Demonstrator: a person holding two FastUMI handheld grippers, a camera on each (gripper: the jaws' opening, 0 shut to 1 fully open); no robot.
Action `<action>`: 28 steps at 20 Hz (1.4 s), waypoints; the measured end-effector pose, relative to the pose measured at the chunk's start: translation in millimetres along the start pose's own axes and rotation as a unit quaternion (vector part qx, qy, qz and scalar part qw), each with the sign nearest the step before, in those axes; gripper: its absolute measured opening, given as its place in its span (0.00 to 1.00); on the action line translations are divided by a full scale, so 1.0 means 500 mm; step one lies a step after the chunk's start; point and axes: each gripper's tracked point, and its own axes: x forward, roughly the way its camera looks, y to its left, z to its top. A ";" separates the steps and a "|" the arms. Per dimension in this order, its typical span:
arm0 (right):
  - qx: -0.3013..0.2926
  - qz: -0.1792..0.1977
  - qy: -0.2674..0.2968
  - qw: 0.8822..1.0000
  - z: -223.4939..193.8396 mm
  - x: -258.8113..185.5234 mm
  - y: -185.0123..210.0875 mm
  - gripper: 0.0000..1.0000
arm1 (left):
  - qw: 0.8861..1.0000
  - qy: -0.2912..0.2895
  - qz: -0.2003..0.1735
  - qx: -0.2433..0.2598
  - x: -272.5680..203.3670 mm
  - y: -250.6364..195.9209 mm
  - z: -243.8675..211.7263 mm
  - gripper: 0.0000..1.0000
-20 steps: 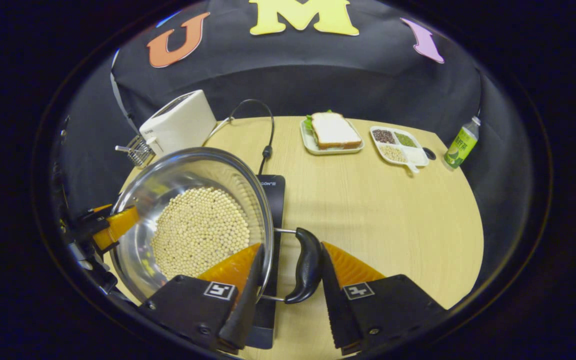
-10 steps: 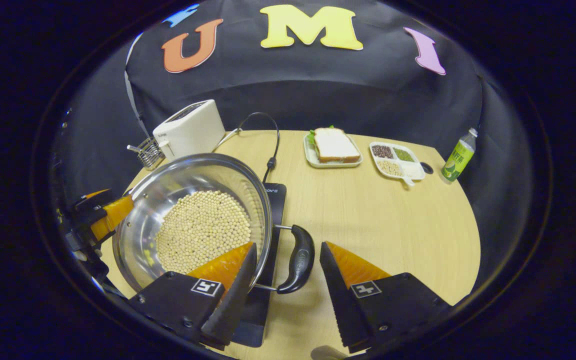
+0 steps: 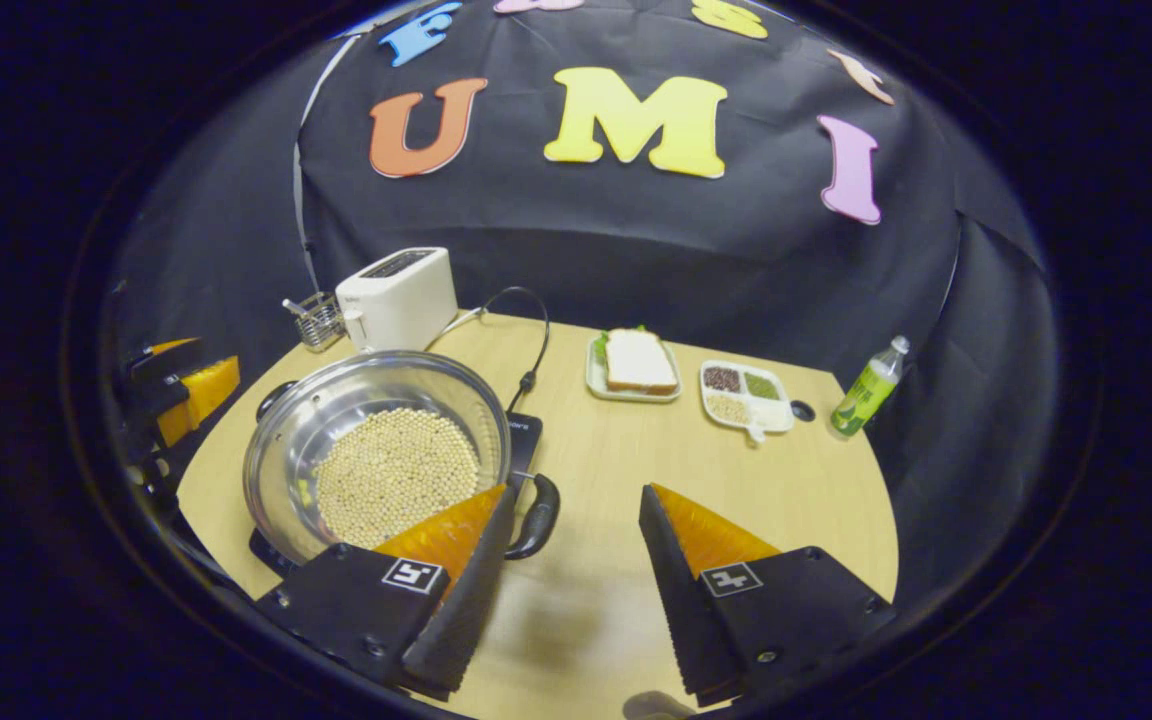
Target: First push the handle of the pot to place it horizontally, then grasp the pot with both hands and set it on the induction cooktop.
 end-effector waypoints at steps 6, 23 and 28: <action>-0.023 -0.019 -0.076 0.997 0.065 -0.152 -0.109 0.83 | 0.997 -0.069 -0.012 -0.011 -0.155 -0.107 0.144 0.97; 0.061 -0.055 -0.271 0.959 0.256 -0.583 -0.431 1.00 | 0.976 -0.196 -0.063 -0.063 -0.456 -0.402 0.521 0.96; 0.072 -0.067 -0.284 0.954 0.249 -0.630 -0.480 1.00 | 0.976 -0.197 -0.065 -0.066 -0.493 -0.426 0.535 0.96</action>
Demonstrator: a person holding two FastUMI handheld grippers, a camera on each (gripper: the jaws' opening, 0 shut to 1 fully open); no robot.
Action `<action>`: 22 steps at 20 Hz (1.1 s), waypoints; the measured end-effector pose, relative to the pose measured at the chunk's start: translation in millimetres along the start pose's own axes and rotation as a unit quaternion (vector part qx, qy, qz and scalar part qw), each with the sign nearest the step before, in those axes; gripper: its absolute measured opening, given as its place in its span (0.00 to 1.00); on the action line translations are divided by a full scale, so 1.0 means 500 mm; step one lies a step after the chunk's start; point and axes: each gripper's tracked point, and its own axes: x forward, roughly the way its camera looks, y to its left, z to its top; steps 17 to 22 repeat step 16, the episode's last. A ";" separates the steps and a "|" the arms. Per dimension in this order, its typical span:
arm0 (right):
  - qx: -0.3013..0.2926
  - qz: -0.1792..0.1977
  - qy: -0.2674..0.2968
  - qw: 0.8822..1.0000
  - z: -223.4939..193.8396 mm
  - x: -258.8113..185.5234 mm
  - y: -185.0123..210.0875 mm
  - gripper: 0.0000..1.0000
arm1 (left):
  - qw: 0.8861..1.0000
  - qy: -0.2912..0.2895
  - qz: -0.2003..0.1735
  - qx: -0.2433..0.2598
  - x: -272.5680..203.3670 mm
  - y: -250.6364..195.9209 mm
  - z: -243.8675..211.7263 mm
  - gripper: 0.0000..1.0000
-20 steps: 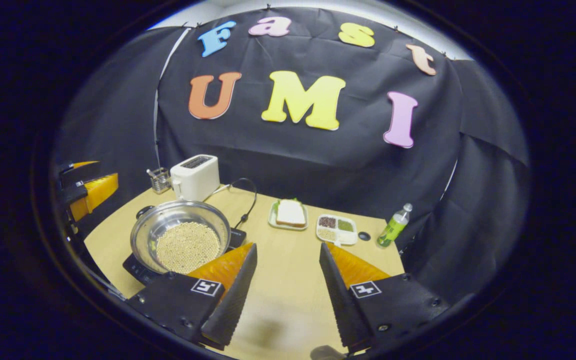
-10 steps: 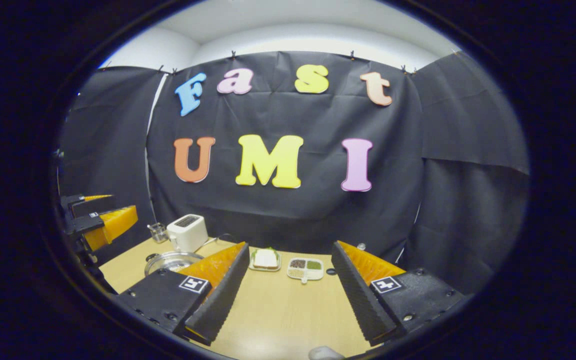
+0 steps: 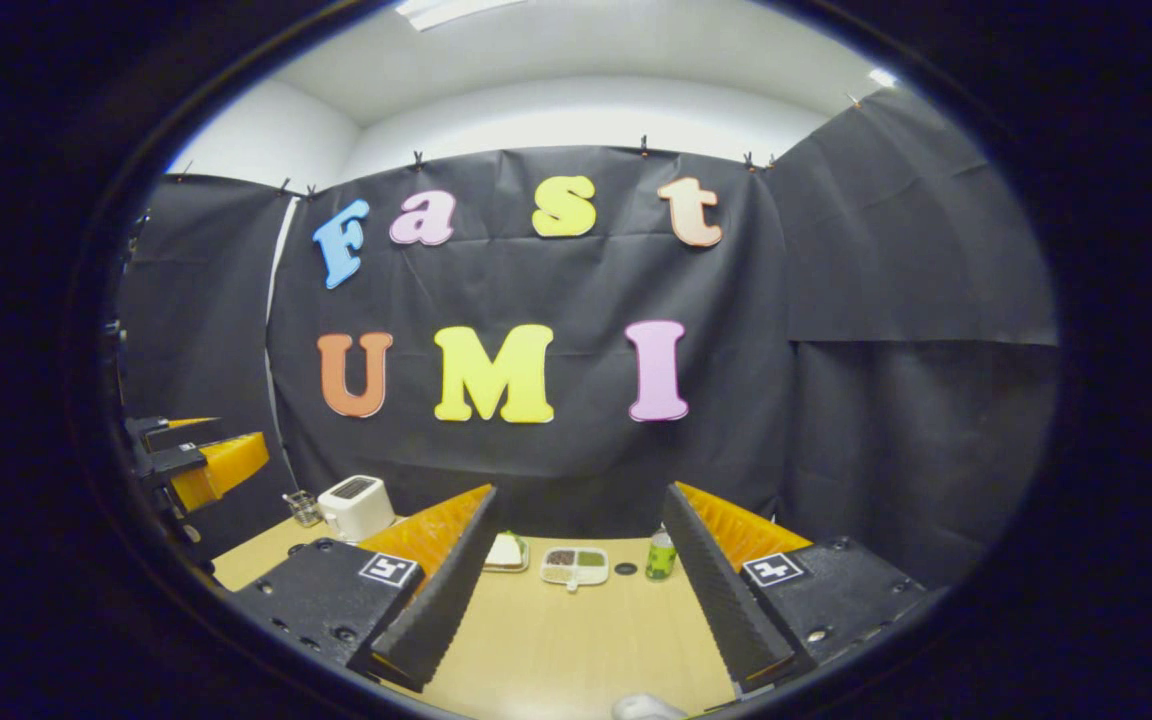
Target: First push the handle of the pot to place it horizontally, then grasp the pot with both hands and set it on the induction cooktop.
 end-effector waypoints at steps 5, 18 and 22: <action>0.006 -0.006 -0.006 1.000 0.005 -0.014 -0.010 1.00 | 1.000 -0.001 0.003 0.004 -0.025 -0.007 0.006 0.96; 0.005 -0.007 -0.007 1.000 0.009 -0.024 -0.022 1.00 | 1.000 -0.003 0.014 0.000 -0.043 -0.009 0.011 0.96; 0.005 -0.007 -0.007 1.000 0.009 -0.024 -0.022 1.00 | 1.000 -0.003 0.014 0.000 -0.043 -0.009 0.011 0.96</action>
